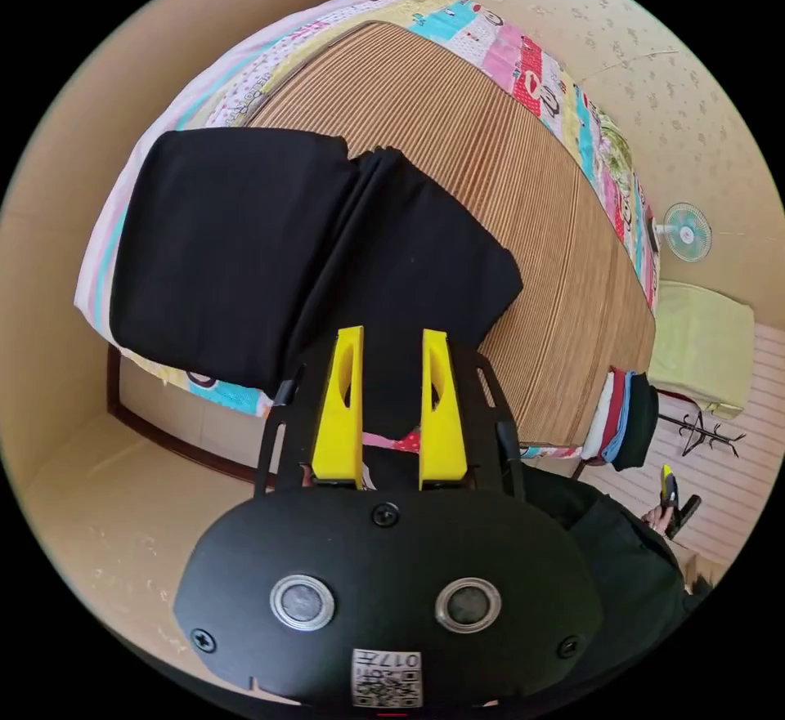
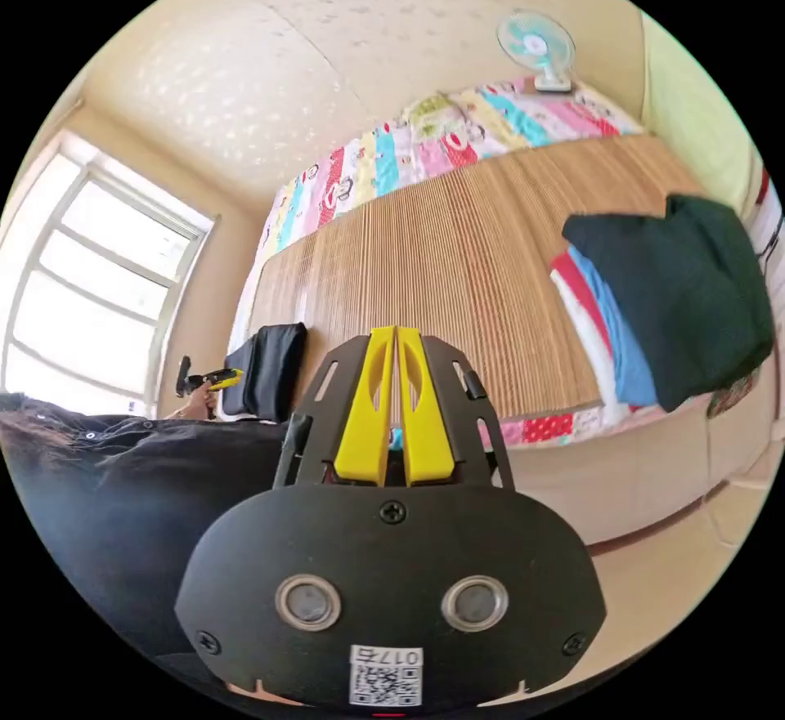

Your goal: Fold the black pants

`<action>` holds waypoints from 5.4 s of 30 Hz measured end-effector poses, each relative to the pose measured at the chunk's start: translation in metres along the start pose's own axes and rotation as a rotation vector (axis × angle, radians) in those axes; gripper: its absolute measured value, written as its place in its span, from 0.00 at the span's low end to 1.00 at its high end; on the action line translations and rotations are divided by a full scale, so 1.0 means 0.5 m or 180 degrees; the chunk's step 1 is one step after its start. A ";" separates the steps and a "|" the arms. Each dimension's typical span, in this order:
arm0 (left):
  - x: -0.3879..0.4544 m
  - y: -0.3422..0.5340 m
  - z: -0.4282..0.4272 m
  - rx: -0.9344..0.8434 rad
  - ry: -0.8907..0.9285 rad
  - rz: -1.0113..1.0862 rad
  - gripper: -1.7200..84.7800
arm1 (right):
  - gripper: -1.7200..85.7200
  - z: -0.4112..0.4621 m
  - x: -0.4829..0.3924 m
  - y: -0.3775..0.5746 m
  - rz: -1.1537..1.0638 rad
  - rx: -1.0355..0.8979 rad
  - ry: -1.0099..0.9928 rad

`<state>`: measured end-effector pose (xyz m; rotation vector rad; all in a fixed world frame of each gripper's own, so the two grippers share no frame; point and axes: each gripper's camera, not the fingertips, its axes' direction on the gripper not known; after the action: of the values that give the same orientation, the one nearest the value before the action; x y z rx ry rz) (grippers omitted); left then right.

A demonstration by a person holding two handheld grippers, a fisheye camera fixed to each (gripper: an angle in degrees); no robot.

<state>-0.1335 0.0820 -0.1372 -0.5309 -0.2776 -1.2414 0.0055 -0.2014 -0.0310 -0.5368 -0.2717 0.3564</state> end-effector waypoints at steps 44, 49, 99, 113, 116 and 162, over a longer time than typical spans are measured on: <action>0.006 -0.117 -0.058 0.0136 0.2258 -0.0288 0.17 | 0.02 0.125 -0.220 0.201 0.0551 0.0117 -0.2178; 0.078 -0.195 0.024 -0.0710 0.2578 -0.0686 0.20 | 0.03 0.118 -0.230 0.178 0.0489 0.0075 -0.2092; 0.502 0.807 -0.501 0.1432 0.2610 0.1444 0.12 | 0.05 0.051 -0.372 -0.173 -0.2405 -0.0904 -0.3207; 0.565 0.858 -0.842 0.2335 0.3102 0.3221 0.06 | 0.04 -0.425 -0.123 -0.308 -0.2042 0.1394 -0.3336; 0.707 0.730 -0.924 0.2521 0.2413 0.3263 0.06 | 0.05 -0.428 -0.184 -0.507 -0.1962 0.1486 -0.2291; -0.098 0.086 0.036 -0.0703 0.3427 0.0140 0.07 | 0.05 0.415 0.364 -0.037 0.1749 -0.0710 -0.1894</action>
<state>-0.1063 0.1414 -0.1553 0.0010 0.7787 -1.3556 0.1035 -0.0507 0.1793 -0.7160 -0.7485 1.0327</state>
